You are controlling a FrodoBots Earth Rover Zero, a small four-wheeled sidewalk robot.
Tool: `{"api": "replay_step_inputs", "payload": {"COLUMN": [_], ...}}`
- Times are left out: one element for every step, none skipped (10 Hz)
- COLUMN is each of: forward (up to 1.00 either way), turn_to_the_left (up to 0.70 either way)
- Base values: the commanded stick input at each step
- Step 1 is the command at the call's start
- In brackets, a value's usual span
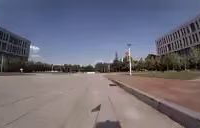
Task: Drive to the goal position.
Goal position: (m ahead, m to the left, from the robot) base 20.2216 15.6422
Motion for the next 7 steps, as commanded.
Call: {"api": "replay_step_inputs", "payload": {"forward": [0.70,0.70,0.70,0.70,0.70,0.70,0.70], "turn_to_the_left": [0.00,0.00,0.00,0.00,0.00,0.00,0.00]}}
